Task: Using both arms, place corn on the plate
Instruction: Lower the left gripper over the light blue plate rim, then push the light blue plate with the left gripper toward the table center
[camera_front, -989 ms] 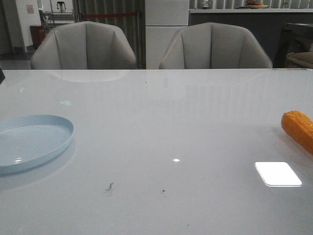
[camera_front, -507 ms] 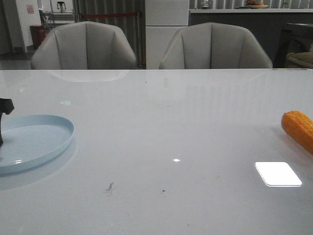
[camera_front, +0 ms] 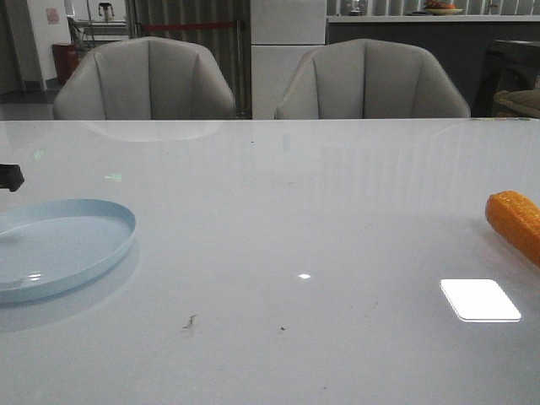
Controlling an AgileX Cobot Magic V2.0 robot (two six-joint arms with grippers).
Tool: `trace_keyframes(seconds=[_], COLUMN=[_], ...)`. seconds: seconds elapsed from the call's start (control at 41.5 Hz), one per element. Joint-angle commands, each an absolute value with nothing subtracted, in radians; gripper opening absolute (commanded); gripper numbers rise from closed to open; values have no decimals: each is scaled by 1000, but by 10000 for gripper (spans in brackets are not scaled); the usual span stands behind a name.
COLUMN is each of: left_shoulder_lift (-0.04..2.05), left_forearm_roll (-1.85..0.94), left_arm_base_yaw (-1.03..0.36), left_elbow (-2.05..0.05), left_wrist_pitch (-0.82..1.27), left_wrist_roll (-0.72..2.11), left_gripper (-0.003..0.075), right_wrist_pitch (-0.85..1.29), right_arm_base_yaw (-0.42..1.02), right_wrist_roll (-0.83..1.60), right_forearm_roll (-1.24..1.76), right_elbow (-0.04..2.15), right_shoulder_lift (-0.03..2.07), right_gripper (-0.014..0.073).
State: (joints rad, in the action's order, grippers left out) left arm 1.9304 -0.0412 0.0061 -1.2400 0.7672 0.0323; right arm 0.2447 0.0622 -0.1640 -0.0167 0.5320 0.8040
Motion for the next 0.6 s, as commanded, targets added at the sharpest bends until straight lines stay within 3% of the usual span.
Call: trace_keyframes(seconds=[0.0, 0.579], left_shoulder_lift=[1888, 1886], left_forearm_roll=[-43, -488], left_arm_base_yaw=[0, -44], left_elbow=[-1270, -1576], left_wrist_pitch=[778, 995], left_wrist_roll=[28, 223], left_gripper=[90, 89], right_wrist_pitch=[169, 173], right_arm_base_yaw=[65, 65], right_wrist_roll=[-164, -164], right_forearm_roll=[-18, -18], right_elbow=[569, 569], right_shoulder_lift=[804, 804], right_gripper=[488, 488])
